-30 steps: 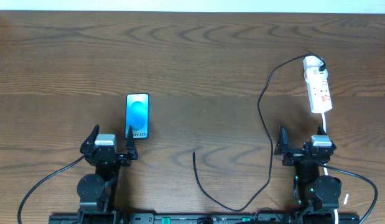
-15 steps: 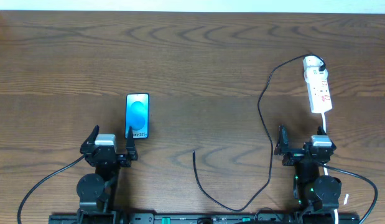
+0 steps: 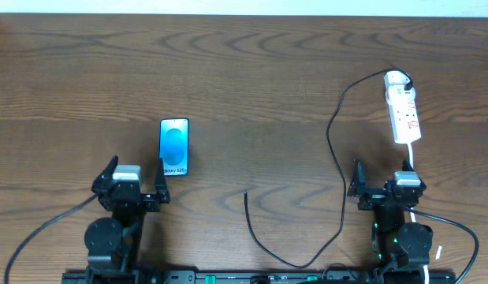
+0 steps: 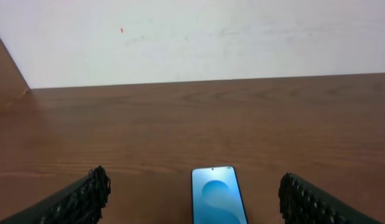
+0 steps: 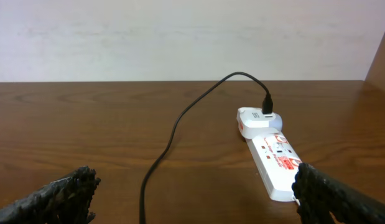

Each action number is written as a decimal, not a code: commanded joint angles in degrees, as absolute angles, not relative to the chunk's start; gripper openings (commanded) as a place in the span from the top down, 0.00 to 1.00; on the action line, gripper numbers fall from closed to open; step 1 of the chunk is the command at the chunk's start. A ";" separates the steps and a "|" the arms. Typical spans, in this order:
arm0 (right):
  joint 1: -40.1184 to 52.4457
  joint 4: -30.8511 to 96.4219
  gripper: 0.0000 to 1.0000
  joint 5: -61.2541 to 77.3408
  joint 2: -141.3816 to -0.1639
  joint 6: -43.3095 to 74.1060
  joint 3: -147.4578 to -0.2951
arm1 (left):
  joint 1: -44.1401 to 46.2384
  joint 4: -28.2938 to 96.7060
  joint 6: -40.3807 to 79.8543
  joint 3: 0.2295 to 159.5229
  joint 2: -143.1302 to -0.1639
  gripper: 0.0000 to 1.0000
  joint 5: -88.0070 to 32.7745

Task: Plug charger to phone and switch on socket
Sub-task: 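Raise the left arm and move the left gripper over the phone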

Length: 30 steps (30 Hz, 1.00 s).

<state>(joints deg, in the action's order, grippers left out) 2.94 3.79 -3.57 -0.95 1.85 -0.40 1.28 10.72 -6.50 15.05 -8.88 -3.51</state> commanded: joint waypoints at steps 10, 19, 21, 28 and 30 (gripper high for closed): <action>3.42 3.97 0.01 -3.95 -0.40 0.78 -0.32 | 1.04 12.88 -7.86 31.51 -32.93 0.11 -5.65; 3.42 3.97 0.01 -3.95 -0.40 0.78 -0.32 | 1.04 20.14 -7.64 44.47 -47.27 0.11 -7.55; 3.42 3.97 0.01 -3.95 -0.40 0.78 -0.32 | 1.04 23.14 -7.66 47.55 -50.11 0.11 -7.55; 3.42 3.97 0.01 -3.95 -0.40 0.78 -0.32 | 1.04 35.18 -7.68 58.94 -59.92 0.11 -7.55; 3.42 3.97 0.01 -3.95 -0.40 0.78 -0.32 | 1.04 38.30 -7.66 61.82 -62.24 0.11 -7.57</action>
